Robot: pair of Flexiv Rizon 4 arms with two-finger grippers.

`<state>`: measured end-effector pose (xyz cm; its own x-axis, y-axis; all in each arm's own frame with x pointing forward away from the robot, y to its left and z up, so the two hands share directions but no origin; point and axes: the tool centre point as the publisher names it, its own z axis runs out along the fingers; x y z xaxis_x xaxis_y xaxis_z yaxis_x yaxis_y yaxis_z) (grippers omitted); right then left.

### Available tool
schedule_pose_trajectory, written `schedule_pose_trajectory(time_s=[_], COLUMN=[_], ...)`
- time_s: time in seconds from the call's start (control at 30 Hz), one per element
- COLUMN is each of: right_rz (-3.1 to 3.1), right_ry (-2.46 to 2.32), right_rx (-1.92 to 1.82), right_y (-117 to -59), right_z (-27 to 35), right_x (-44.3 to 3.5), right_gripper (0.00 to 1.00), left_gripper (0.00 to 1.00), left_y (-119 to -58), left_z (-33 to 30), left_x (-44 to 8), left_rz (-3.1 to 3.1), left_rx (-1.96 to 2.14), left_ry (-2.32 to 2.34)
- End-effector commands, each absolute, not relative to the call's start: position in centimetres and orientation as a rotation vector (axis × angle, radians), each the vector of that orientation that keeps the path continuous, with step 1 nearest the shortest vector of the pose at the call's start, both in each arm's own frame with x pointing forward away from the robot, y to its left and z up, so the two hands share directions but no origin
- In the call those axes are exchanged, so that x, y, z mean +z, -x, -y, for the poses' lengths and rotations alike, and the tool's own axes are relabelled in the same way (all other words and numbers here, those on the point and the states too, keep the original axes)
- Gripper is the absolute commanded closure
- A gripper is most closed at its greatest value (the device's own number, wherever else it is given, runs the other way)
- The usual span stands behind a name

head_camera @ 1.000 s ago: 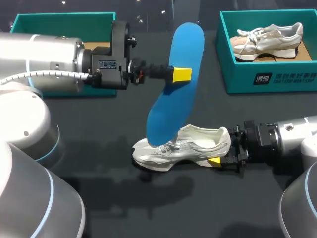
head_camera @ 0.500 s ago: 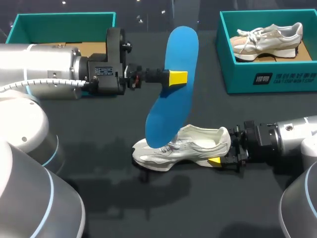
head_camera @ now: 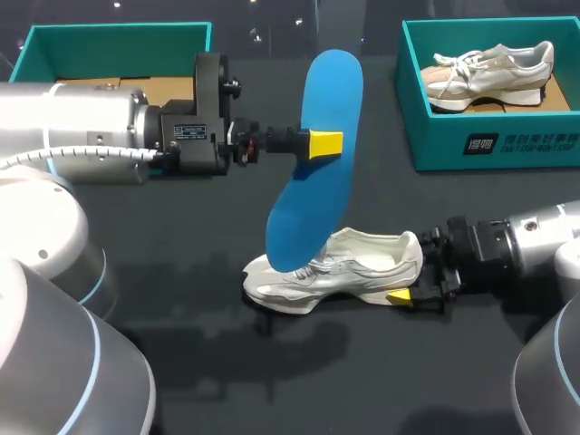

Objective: Take the shoe out of the shoebox, open the shoe tongue, remove and reinsert the insole, then place the shoe into the shoebox

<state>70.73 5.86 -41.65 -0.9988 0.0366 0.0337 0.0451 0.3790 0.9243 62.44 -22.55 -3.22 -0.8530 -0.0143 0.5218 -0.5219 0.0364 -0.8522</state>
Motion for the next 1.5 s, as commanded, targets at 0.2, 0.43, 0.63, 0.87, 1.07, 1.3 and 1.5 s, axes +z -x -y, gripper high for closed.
schedule_pose_trajectory(time_s=[0.2,0.43,0.63,0.87,1.07,1.3,1.5], right_rz=[2.661,2.736,2.832,2.87,2.87,2.899,2.91], right_ry=[0.095,0.129,0.191,0.299,0.299,0.363,0.431], right_rx=[-1.556,-1.33,-1.007,-0.704,-0.704,-0.456,-0.245], right_y=[-70.0,-69.0,-68.0,-67.8,-67.8,-68.6,-69.1], right_z=[-2.8,-1.8,-1.6,-1.6,-1.6,-2.9,-3.8], right_x=[-39.9,-38.1,-35.9,-34.5,-34.5,-33.4,-32.9], right_gripper=[0.0,0.0,0.0,0.0,0.0,0.0,0.0], left_gripper=[1.0,1.0,1.0,1.0,1.0,1.0,1.0], left_y=[-62.4,-62.4,-62.4,-62.4,-62.4,-62.4,-62.4], left_z=[22.7,22.7,22.7,22.7,22.7,22.7,22.7], left_x=[-3.3,-3.3,-3.3,-3.3,-3.3,-3.3,-3.3], left_rz=[1.949,1.949,1.949,1.949,1.949,1.949,1.949], left_rx=[1.876,1.876,1.876,1.876,1.876,1.876,1.876], left_ry=[-0.543,-0.543,-0.543,-0.543,-0.543,-0.543,-0.543])
